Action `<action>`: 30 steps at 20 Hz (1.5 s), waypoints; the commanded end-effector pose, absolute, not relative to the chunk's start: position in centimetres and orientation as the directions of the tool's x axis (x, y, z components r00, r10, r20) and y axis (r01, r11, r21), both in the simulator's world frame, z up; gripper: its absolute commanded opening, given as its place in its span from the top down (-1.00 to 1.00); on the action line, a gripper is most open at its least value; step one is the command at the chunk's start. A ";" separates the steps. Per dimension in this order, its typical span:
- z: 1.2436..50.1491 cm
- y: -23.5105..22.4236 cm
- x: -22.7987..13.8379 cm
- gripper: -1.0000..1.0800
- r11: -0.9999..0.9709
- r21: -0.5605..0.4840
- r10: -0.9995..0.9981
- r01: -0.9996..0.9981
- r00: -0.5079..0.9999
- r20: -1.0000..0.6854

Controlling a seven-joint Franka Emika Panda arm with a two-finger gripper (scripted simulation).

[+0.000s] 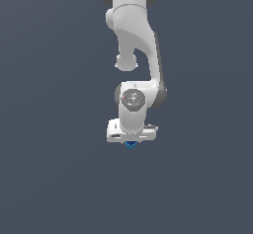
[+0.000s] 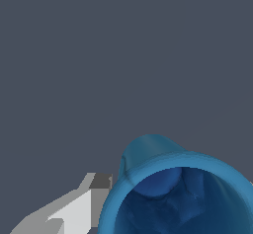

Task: Pick up the object and move it to a goal position.

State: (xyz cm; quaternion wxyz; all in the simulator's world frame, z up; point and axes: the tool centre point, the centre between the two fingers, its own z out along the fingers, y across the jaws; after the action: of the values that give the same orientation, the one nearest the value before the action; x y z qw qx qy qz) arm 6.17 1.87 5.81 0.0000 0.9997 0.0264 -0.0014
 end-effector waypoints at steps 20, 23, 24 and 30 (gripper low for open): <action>15.2 12.7 -7.1 1.00 -0.999 0.001 0.054 0.054 0.999 0.000; 16.5 14.2 -8.9 1.00 -0.999 0.002 0.054 0.054 0.999 0.000; 16.9 14.6 -9.5 1.00 -0.999 0.002 0.054 0.054 0.999 0.000; 18.9 16.9 -12.0 1.00 -0.999 0.002 0.054 0.054 0.999 0.000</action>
State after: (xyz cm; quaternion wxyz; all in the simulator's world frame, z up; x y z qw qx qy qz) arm -11.40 16.41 18.39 0.0009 0.9996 0.0274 -0.0002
